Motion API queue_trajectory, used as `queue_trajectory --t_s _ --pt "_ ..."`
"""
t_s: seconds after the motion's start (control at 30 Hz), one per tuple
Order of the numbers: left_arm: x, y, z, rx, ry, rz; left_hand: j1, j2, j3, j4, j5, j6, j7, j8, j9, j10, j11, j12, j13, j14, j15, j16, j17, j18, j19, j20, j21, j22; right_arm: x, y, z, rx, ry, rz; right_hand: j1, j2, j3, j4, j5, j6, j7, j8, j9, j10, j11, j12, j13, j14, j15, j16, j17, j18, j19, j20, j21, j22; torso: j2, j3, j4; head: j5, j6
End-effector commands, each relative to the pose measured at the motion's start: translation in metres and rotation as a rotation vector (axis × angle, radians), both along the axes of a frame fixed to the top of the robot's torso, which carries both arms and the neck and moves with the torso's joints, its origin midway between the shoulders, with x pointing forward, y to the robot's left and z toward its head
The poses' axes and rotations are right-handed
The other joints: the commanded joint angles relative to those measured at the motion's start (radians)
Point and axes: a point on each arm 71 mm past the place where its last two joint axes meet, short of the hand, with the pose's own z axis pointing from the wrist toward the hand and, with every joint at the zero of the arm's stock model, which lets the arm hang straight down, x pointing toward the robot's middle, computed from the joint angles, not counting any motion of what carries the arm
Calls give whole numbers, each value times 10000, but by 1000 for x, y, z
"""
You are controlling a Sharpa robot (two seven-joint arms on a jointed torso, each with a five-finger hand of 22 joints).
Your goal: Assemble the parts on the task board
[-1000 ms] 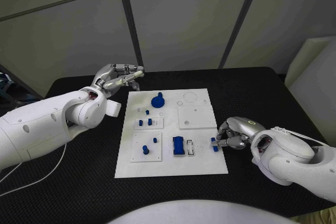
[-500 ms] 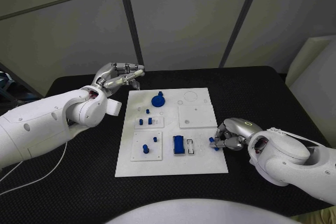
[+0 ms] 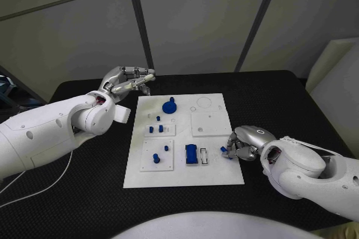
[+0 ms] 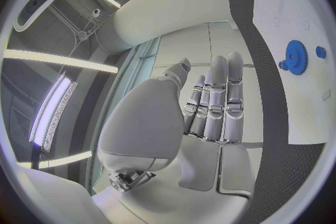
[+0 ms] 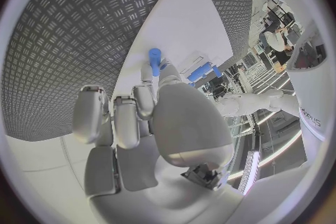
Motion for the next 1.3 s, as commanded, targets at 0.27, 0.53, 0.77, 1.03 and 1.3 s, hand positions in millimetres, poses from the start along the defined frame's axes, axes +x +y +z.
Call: queue_trajectory --t_s 0.27,0.53,0.77,1.03,1.3 --pt "0 -2 1 -103 -32 -126 71 -16 -6 -57 29 -79 0 62 8 -48 8 44 -11 -66 29 43 -19 -115 -4 14 -49 -8 -13 -1 -4 1400 1488 -1708 497 311 1206 349 1295 -23 -41 -61 -191 104 -127 -141 -49 642 -58 24 648 108 13 -59 -17 37 -3 -16 5 2 13" --pt "0 -3 1 -109 -29 -141 75 -19 -2 -63 29 -81 -1 68 9 -52 7 55 -12 -69 29 46 -25 -116 -5 14 -50 -8 -16 10 5 2518 1624 -2059 -249 -311 1807 832 1511 71 -39 -39 -181 194 -116 -98 0 664 -45 71 736 91 63 -50 32 121 -7 -14 -5 -15 0" --pt "0 -4 2 -139 -72 -169 78 -17 1 -66 29 -81 -1 71 9 -53 7 59 -12 -70 28 46 -27 -116 -5 14 -50 -8 -14 21 7 3149 1791 -2130 -688 -563 1748 1044 1854 139 -43 -39 -186 253 -120 -61 34 679 -52 108 796 77 111 -51 86 199 1 -2 0 -27 16" --pt "-1 -4 2 -144 -76 -179 79 -17 2 -67 30 -81 -2 72 9 -54 7 61 -13 -70 28 47 -29 -116 -5 14 -50 -8 -11 32 4 3356 1991 -2044 -780 -568 1753 1074 1871 156 -45 -40 -188 270 -120 -41 52 683 -53 120 814 76 115 -52 89 205 8 0 -5 -10 33" --pt "-1 -6 2 -162 -74 -220 78 -20 2 -69 28 -82 -2 75 9 -56 8 66 -13 -72 28 48 -31 -116 -5 14 -50 -8 -7 42 -2 3343 2382 -1880 -813 -571 1754 1080 1879 162 -47 -40 -189 283 -120 -14 72 686 -54 131 830 73 123 -52 99 219 13 -2 4 16 18"
